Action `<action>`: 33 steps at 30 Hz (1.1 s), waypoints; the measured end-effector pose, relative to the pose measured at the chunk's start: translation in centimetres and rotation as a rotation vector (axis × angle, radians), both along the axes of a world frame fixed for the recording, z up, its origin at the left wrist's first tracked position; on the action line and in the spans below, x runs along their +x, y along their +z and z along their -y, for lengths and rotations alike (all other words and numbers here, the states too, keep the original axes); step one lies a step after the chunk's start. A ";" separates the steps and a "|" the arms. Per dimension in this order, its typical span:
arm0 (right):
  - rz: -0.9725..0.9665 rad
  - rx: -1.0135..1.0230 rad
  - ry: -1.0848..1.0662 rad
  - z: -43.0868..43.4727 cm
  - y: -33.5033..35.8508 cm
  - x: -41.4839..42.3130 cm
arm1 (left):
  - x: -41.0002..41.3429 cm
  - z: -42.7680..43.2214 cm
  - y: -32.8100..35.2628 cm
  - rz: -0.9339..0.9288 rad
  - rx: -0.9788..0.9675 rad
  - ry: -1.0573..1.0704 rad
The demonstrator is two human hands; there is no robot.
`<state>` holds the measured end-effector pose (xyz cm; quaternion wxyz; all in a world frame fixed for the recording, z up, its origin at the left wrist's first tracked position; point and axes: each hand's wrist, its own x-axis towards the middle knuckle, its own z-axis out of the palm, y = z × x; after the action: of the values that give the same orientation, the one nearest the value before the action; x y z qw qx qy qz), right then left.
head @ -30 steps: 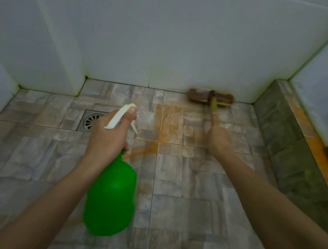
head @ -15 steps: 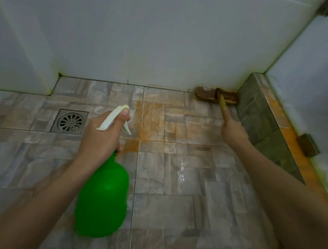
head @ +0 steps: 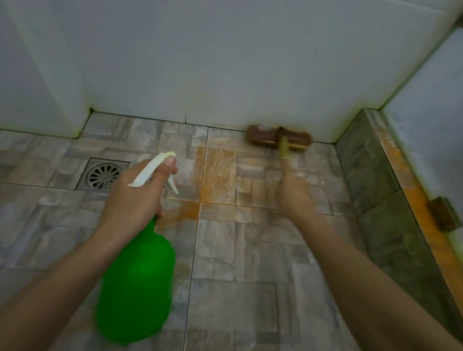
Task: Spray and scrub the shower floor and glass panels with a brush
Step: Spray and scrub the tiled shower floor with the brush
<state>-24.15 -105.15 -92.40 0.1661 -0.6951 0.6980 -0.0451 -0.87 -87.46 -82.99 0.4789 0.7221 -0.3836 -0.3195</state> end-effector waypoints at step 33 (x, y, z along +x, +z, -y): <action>0.014 0.081 0.190 -8.1 0.3 27.8 | 15.4 -11.6 1.0 -0.035 -0.036 0.423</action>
<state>3.70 -97.05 -92.09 0.2026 -0.7505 0.6290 -0.0058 14.54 -75.81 -82.03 0.5548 0.7722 -0.2207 -0.2174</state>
